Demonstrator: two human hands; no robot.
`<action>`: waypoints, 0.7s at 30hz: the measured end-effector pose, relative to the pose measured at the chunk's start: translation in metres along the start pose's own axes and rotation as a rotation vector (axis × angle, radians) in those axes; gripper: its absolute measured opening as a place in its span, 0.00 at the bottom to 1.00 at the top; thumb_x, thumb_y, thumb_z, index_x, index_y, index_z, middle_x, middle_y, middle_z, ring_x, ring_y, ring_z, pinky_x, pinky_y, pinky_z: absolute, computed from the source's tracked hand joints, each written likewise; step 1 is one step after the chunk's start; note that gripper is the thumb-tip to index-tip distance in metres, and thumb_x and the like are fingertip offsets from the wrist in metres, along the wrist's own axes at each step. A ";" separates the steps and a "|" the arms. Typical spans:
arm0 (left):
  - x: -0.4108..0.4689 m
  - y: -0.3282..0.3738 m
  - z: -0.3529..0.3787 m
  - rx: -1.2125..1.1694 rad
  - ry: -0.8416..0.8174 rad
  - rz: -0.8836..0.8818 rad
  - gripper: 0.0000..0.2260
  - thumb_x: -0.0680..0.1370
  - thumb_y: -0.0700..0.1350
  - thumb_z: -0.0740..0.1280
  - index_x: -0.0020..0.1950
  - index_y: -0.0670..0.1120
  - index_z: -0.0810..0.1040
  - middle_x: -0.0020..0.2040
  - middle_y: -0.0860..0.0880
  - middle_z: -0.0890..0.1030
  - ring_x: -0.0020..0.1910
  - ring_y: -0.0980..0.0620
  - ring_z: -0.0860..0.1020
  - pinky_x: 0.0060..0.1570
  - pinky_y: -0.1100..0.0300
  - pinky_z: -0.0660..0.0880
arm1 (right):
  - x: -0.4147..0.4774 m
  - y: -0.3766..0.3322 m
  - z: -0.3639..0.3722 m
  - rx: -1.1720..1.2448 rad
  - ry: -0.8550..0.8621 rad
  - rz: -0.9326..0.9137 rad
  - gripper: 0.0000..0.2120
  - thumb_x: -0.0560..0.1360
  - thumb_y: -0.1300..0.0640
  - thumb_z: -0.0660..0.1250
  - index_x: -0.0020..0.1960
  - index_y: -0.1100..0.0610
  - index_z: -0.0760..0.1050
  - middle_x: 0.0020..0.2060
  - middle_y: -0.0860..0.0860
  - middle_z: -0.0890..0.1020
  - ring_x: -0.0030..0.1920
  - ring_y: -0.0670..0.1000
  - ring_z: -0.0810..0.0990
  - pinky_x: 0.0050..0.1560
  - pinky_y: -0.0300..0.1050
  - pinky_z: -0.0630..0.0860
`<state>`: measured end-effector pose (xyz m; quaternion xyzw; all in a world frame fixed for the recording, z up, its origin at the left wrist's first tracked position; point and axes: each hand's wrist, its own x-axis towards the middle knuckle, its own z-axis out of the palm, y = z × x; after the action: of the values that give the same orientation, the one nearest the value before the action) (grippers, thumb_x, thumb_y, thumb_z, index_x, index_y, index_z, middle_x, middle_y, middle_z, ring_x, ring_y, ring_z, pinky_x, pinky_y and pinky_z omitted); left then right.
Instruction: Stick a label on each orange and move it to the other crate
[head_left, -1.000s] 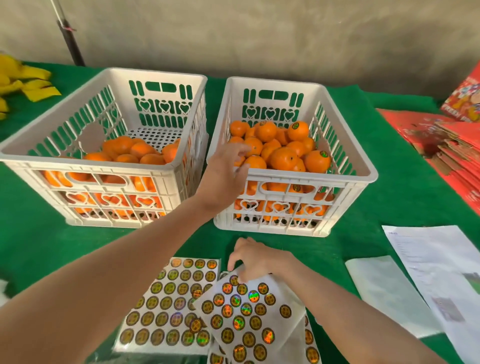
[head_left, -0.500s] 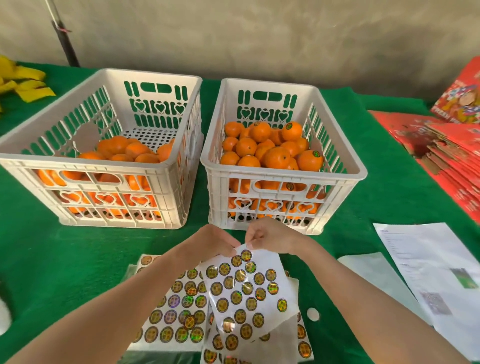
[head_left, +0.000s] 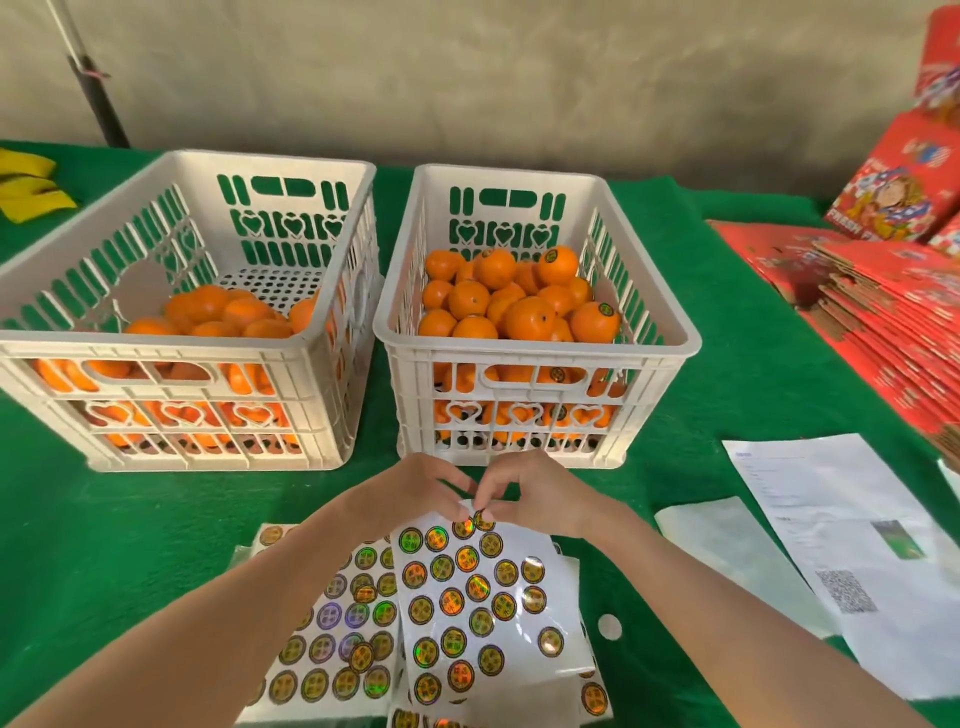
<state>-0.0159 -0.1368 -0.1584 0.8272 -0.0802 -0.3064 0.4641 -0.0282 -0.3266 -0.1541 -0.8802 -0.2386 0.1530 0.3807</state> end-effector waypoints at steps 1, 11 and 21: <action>0.001 0.000 0.000 0.006 -0.010 0.005 0.13 0.69 0.39 0.72 0.43 0.59 0.83 0.47 0.46 0.84 0.52 0.48 0.80 0.54 0.58 0.73 | -0.001 0.000 0.001 -0.003 -0.004 0.000 0.04 0.71 0.65 0.71 0.44 0.59 0.83 0.40 0.49 0.81 0.41 0.43 0.76 0.52 0.47 0.76; 0.009 -0.006 0.012 0.224 -0.062 0.016 0.15 0.73 0.38 0.71 0.58 0.39 0.77 0.53 0.41 0.81 0.53 0.42 0.80 0.51 0.57 0.74 | -0.001 -0.014 -0.013 0.235 0.097 0.134 0.09 0.73 0.65 0.70 0.38 0.53 0.78 0.47 0.52 0.80 0.52 0.50 0.78 0.59 0.49 0.76; -0.060 0.015 -0.051 0.109 0.621 0.480 0.08 0.76 0.37 0.68 0.47 0.51 0.79 0.32 0.56 0.80 0.28 0.60 0.76 0.31 0.69 0.72 | 0.045 -0.112 -0.018 0.195 0.626 -0.456 0.12 0.74 0.66 0.65 0.54 0.54 0.75 0.46 0.50 0.77 0.46 0.46 0.75 0.44 0.39 0.72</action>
<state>-0.0313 -0.0835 -0.1006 0.8616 -0.1435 0.0801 0.4803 -0.0161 -0.2468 -0.0631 -0.7684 -0.2847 -0.1892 0.5411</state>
